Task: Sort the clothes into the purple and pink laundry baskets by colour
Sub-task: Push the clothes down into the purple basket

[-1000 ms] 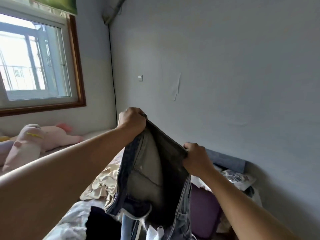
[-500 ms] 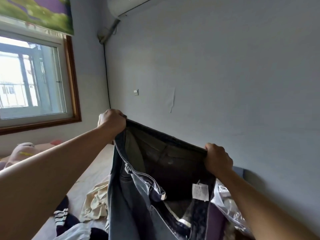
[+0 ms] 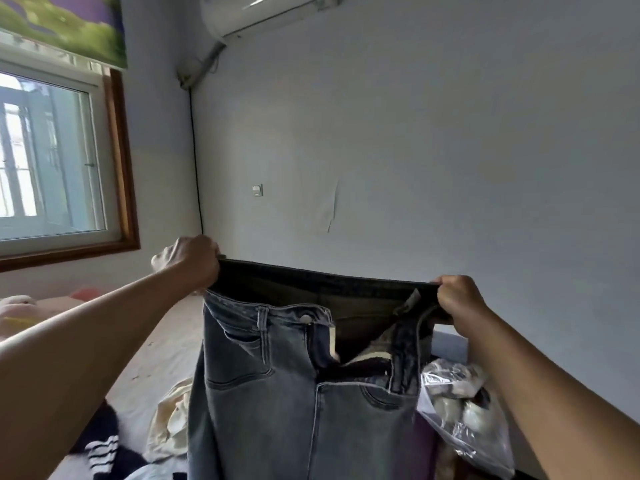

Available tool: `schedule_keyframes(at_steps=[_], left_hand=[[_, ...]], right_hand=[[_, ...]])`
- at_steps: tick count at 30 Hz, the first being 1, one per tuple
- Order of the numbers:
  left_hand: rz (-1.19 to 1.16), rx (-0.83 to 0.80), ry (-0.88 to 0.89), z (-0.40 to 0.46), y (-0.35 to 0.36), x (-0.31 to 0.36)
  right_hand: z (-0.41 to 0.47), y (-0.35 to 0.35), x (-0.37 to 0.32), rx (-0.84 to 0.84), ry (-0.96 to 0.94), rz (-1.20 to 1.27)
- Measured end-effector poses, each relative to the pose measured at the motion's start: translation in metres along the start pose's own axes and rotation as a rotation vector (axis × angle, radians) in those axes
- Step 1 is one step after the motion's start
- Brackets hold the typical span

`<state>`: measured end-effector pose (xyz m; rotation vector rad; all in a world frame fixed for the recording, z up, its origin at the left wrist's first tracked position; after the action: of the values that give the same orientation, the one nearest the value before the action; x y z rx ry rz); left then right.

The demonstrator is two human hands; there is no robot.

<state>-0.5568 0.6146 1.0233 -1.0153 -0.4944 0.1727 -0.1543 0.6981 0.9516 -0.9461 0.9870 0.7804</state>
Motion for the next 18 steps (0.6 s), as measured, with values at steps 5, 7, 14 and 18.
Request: schedule_keyframes(at_steps=[5, 7, 14, 18], left_hand=[[-0.249, -0.213, -0.048, 0.005, 0.007, -0.017], [-0.386, -0.265, -0.077, 0.012, 0.01, -0.021], [-0.828, -0.483, -0.146, 0.009, 0.019, -0.017], [-0.591, -0.454, -0.011, 0.004, 0.005, -0.003]], right_hand=[[-0.013, 0.0, -0.013, -0.103, 0.081, 0.445], [-0.015, -0.002, -0.017, -0.206, 0.053, 0.517], [-0.026, -0.014, -0.022, -0.13, -0.276, -0.017], [-0.028, -0.031, -0.027, 0.121, -0.273, -0.221]])
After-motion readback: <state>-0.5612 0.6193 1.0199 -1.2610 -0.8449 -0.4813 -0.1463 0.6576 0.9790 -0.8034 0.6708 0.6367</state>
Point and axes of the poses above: each hand's wrist, its own z-axis towards the middle knuckle, its own y-axis out of the palm, x = y × z, the point moved 7 cm from there along z, towards the middle knuckle, and after that the axes turned 5 degrees about z, right-handed, at the moved point
